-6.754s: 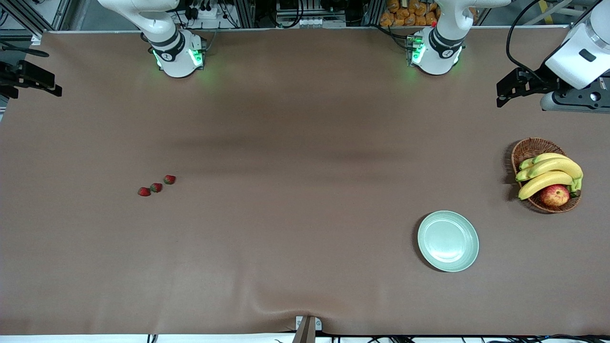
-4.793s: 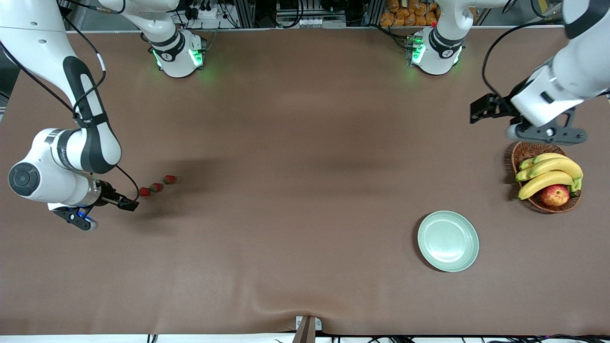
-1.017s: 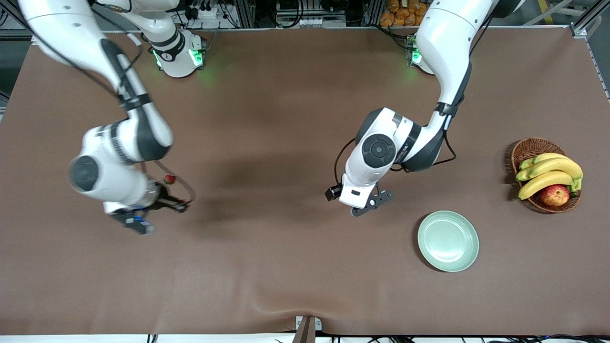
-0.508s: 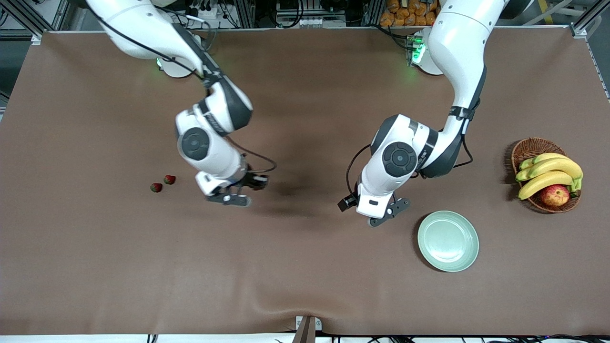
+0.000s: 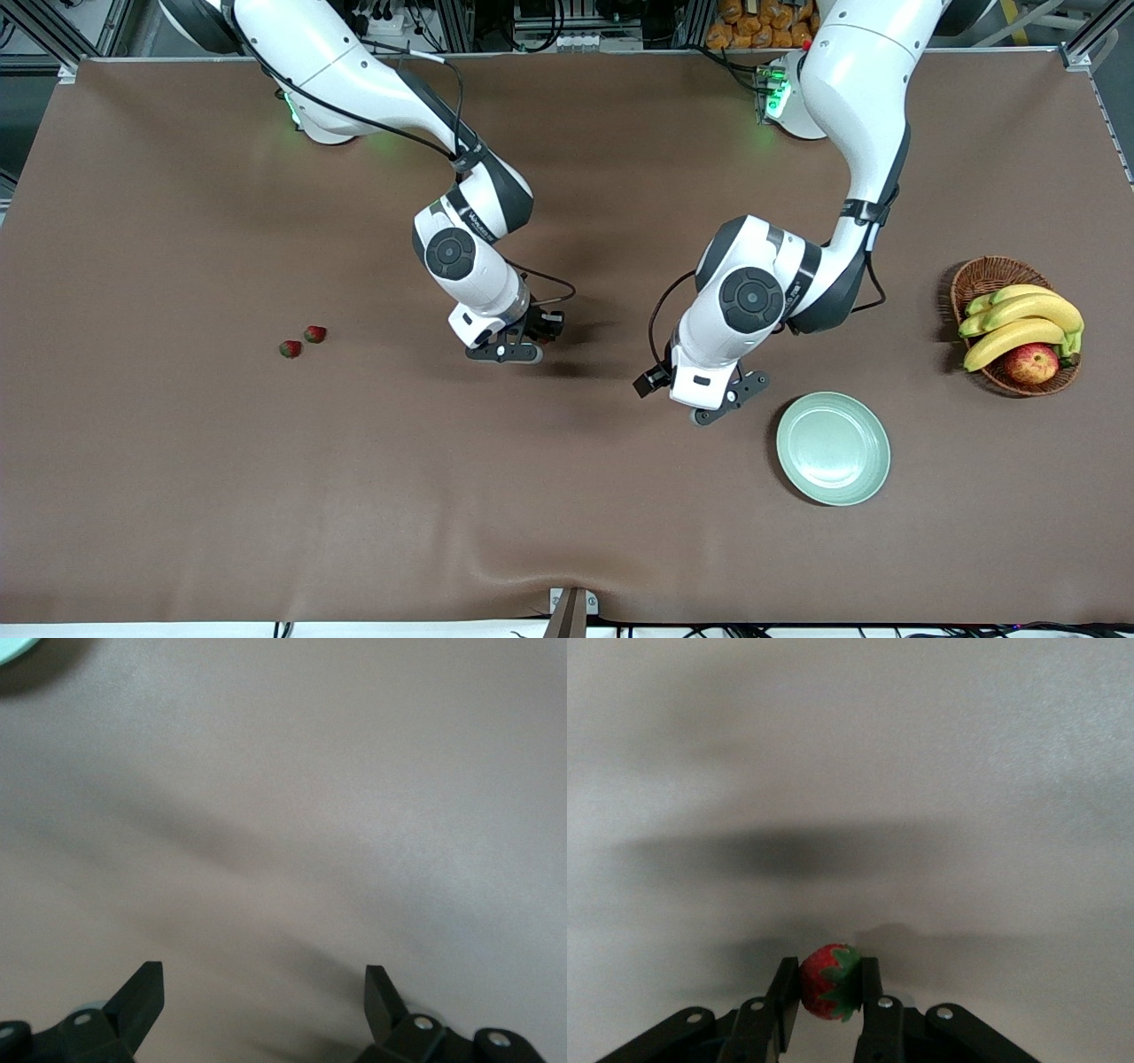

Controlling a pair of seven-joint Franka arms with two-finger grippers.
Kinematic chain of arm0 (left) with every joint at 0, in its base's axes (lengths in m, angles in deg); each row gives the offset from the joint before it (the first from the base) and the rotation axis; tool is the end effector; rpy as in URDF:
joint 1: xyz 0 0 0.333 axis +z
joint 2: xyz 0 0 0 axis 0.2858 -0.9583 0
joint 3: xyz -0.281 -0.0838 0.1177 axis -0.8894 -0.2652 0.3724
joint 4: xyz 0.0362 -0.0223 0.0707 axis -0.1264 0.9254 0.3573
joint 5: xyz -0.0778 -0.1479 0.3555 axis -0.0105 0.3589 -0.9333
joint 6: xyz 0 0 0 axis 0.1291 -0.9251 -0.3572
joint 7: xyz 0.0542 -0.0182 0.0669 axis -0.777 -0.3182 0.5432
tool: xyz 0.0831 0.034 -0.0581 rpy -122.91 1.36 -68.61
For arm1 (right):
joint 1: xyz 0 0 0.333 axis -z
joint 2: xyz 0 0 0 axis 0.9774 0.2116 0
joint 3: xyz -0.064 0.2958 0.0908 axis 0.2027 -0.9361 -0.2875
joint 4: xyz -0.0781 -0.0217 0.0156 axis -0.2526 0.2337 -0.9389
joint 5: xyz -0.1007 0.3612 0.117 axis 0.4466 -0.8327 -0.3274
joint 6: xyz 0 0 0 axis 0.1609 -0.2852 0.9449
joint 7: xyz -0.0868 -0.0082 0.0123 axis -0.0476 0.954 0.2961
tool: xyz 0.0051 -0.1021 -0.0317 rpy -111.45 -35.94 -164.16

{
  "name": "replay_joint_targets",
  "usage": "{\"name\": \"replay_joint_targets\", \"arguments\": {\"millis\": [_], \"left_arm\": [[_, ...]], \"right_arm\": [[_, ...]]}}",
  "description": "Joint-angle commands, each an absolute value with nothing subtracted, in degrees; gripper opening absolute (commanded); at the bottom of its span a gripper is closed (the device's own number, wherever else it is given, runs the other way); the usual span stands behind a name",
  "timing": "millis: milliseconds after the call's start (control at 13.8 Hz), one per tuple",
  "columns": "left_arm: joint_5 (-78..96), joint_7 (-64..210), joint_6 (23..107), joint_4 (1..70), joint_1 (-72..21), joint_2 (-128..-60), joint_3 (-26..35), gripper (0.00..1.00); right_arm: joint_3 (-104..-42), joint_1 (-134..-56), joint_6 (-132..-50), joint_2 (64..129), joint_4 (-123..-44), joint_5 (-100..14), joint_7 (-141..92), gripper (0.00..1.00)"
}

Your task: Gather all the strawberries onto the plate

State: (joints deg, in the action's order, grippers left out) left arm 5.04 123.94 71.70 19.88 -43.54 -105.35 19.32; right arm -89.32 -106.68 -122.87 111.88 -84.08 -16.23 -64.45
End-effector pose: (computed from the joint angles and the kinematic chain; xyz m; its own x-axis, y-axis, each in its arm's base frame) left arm 0.6243 -0.3593 0.3028 0.8603 0.5051 -0.0688 0.5096 -0.8555 0.0921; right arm 0.5373 0.4236 0.2121 0.9940 -0.1074 -0.0211 -0.1091 -0.9570 -0.2689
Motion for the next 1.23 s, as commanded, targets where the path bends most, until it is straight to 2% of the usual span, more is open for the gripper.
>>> {"name": "replay_joint_targets", "arguments": {"millis": [0,73,145,218,363,508,581,872,1162], "left_arm": [[5.4,124.6,71.8,19.8,-43.8,-105.7,19.3,1.00],[5.4,124.7,71.9,19.8,-43.9,-106.0,19.3,1.00],[5.5,125.0,72.1,19.7,-44.1,-106.5,19.2,1.00],[5.5,125.0,72.6,19.7,-44.6,-106.7,19.2,1.00],[5.5,125.6,72.9,19.7,-44.8,-107.1,19.2,1.00],[5.5,127.2,74.1,19.0,-45.9,-108.0,19.1,1.00],[5.5,128.7,74.9,17.9,-46.6,-109.1,19.2,1.00],[5.1,132.7,78.1,16.1,-52.4,-112.6,19.4,1.00],[4.8,133.0,85.8,14.4,-57.9,-116.8,20.1,1.00]], "right_arm": [[-88.9,-107.2,-122.8,113.5,-83.1,-16.9,-63.3,0.35],[-88.8,-107.4,-122.8,113.5,-83.1,-16.8,-63.3,0.41],[-88.6,-107.4,-122.8,113.5,-83.2,-16.8,-63.3,0.53],[-88.4,-107.2,-122.8,113.5,-83.1,-16.8,-63.3,0.71],[-88.3,-105.5,-121.9,112.3,-83.1,-17.1,-63.1,0.76],[-88.2,-102.8,-119.4,109.4,-83.4,-17.1,-63.0,0.88],[-88.2,-100.4,-116.1,107.4,-83.4,-16.9,-62.9,1.00],[-88.2,-91.8,-103.9,100.3,-84.4,-16.7,-60.1,1.00],[-88.0,-82.9,-99.8,94.4,-90.6,-12.2,-52.2,1.00]]}}
